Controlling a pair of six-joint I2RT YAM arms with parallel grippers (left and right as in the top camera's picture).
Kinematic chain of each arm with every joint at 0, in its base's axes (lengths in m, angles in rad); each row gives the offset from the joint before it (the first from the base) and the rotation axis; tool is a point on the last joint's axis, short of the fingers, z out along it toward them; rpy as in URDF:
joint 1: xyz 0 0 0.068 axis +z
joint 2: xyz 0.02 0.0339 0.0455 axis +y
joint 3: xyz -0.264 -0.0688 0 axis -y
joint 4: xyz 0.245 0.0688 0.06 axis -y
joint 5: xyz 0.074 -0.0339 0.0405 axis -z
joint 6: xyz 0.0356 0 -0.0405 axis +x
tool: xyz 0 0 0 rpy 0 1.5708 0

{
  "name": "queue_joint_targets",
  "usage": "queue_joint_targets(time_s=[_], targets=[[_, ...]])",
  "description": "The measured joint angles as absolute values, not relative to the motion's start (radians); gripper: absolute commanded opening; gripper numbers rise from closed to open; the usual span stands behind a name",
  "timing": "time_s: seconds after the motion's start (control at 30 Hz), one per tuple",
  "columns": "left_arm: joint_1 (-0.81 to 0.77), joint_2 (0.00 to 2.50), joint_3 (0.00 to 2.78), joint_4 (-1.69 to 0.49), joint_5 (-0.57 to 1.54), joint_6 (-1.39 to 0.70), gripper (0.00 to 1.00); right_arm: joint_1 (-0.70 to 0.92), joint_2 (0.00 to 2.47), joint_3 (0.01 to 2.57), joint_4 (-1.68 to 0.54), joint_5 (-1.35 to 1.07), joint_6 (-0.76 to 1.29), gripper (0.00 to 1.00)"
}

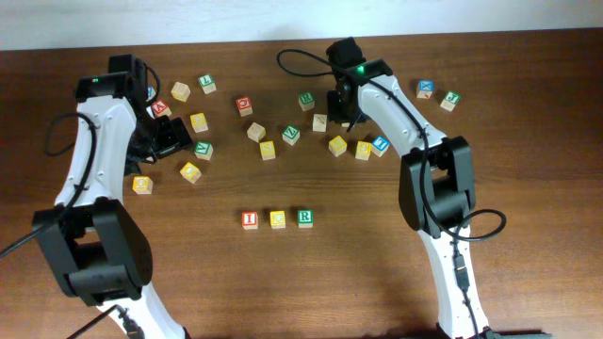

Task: Spell out ICRA
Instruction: 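Grasp the red-lettered A block with the right gripper, then carry the A block forward and set it right of R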

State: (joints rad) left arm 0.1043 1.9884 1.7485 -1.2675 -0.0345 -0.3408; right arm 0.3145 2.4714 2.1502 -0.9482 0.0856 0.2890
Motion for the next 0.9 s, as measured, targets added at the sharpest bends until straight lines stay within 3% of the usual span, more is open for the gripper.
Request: queue_joint_targets(time_s=[0.13,0.43,0.9], targets=[[0.104,1.988,1.748,-1.267,-0.035,-0.341,0.99,0.315,2.380,2.148,-1.024,0.086,0.289,0.24],[0.104,1.988,1.748,-1.268,-0.035,-0.341,0.99,0.321,2.065,2.146,-1.512,-0.031,0.289,0.24],[0.104,1.988,1.748,-1.267,-0.035,-0.341,0.99,0.460,2.012,2.140,-1.694,-0.046,0.288,0.24]])
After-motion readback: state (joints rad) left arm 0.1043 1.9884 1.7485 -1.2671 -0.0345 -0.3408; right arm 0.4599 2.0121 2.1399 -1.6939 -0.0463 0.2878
